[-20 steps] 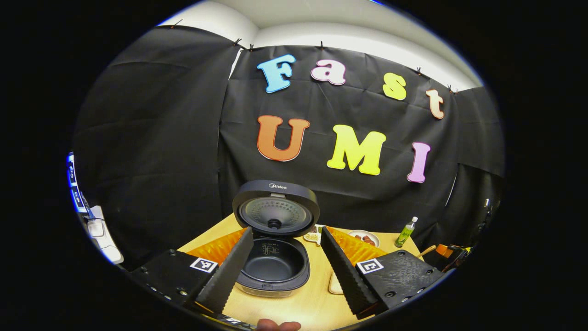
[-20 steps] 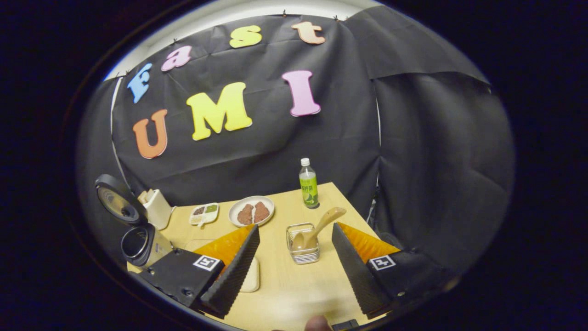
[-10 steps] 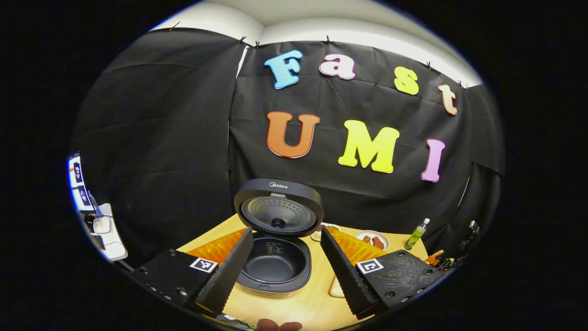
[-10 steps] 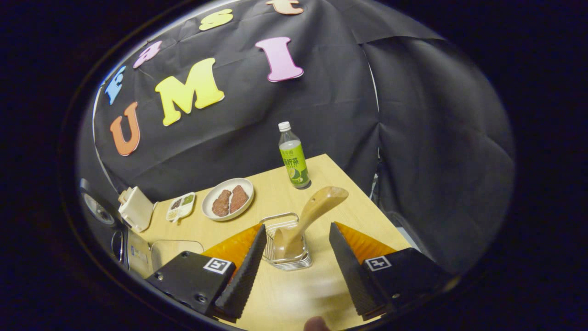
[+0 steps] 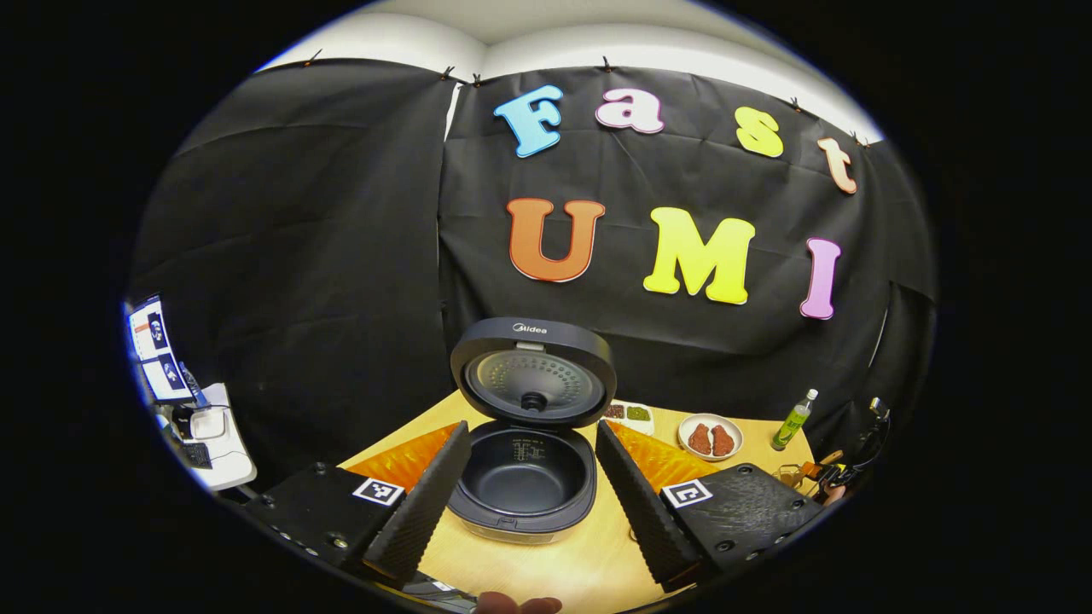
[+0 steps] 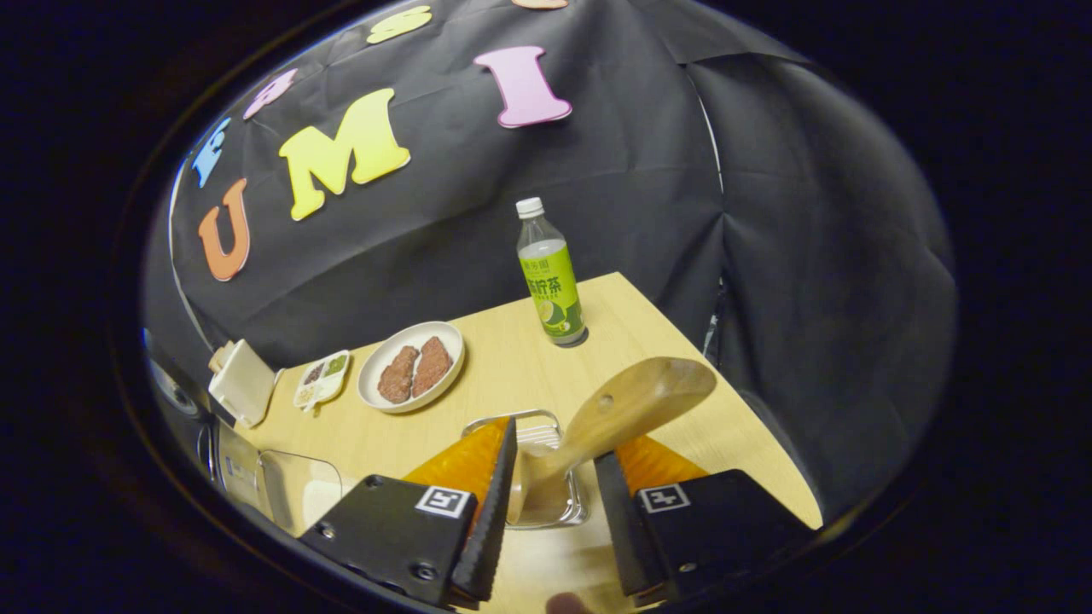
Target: Close the left gripper, press the button to open the rice cooker; take a wooden spoon from the chopstick holder with the right hand, scoop a spoonful of rice and pour it into the rice cooker, then put the wooden spoon back into the chopstick holder.
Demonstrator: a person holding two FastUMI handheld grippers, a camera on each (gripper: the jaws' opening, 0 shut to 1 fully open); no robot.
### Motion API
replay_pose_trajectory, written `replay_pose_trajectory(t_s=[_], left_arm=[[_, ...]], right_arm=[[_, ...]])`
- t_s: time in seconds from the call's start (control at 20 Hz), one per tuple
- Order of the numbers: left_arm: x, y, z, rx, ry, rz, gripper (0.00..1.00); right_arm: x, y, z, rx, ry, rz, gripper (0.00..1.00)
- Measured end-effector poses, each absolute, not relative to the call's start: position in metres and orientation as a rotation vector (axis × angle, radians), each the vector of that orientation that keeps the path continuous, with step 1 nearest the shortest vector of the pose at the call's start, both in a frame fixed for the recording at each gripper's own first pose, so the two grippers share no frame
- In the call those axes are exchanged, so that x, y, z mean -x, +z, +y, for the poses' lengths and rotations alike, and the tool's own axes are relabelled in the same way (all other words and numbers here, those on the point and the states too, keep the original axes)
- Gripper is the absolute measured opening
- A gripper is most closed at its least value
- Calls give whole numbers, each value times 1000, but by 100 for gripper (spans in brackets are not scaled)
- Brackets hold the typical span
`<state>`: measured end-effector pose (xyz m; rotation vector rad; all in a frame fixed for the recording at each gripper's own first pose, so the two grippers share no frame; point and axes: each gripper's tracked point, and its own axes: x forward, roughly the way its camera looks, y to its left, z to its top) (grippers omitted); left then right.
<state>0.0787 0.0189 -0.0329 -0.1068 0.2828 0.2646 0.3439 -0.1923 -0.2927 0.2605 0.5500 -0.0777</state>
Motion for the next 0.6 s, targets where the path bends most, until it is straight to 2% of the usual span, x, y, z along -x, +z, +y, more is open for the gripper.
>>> replay_pose_trajectory(t_s=[0.1, 0.15, 0.2, 0.25, 0.45, 0.6], left_arm=[[-77, -35, 20, 93, 270, 288, 95], [-77, -37, 19, 90, 271, 293, 94], [-76, -39, 18, 87, 272, 299, 95], [-74, -40, 18, 83, 276, 307, 95], [-66, -48, 15, 65, 280, 320, 95], [-59, -51, 16, 64, 283, 319, 95]], right_arm=[[-347, -293, -195, -261, -82, 550, 49], [-348, -293, -195, -265, -84, 551, 41], [-347, -292, -193, -270, -76, 553, 29], [-348, -291, -189, -278, -59, 553, 32], [-347, -284, -171, -269, -5, 572, 15], [-347, -273, -167, -232, 2, 560, 12]])
